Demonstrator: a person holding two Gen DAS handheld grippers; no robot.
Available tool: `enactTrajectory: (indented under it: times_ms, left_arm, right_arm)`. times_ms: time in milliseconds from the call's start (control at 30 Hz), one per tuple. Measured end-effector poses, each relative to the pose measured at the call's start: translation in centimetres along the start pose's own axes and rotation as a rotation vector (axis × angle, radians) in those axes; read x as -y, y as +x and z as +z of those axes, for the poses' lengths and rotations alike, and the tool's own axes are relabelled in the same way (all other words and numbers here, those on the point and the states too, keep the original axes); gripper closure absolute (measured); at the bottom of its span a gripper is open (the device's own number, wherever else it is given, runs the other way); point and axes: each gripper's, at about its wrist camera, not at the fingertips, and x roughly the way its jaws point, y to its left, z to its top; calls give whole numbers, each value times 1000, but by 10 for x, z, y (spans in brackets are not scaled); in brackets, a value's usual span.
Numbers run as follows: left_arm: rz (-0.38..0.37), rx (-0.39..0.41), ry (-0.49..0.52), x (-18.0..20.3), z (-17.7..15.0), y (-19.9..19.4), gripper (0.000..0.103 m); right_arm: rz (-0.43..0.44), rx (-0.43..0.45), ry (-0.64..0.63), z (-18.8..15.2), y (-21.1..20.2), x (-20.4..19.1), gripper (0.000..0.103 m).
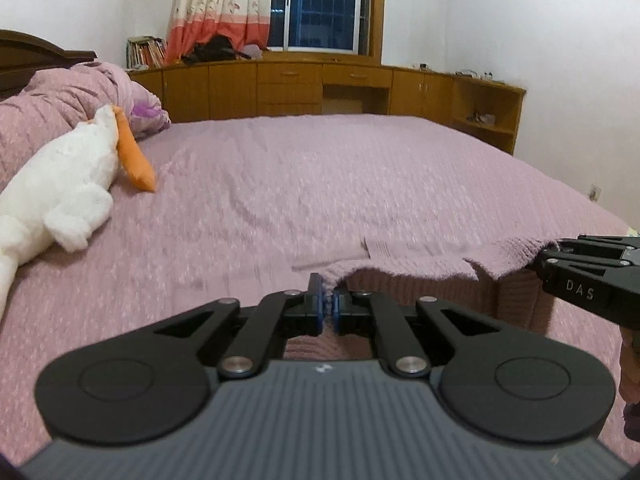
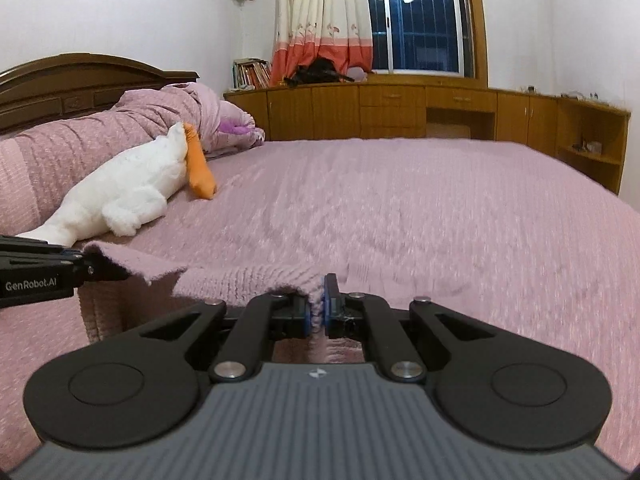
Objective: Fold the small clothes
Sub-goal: 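Grasp the ribbed hem with both grippers and lift it up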
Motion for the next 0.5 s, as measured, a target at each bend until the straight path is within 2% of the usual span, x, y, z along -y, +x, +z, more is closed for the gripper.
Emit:
enactTrajectory:
  times_ms: [133,300,500]
  left_arm:
    - [26,19,31,-3,16,30,97]
    - [39,8,20,-15,29,76,97]
    - [70,-70,3,-26,20,150,97]
  right_arm:
    - [-15,10,-20,19,34,5,97]
    - [-34,-5,-21,32,89,14,97]
    - [-63,-88,-12,24,171,21,97]
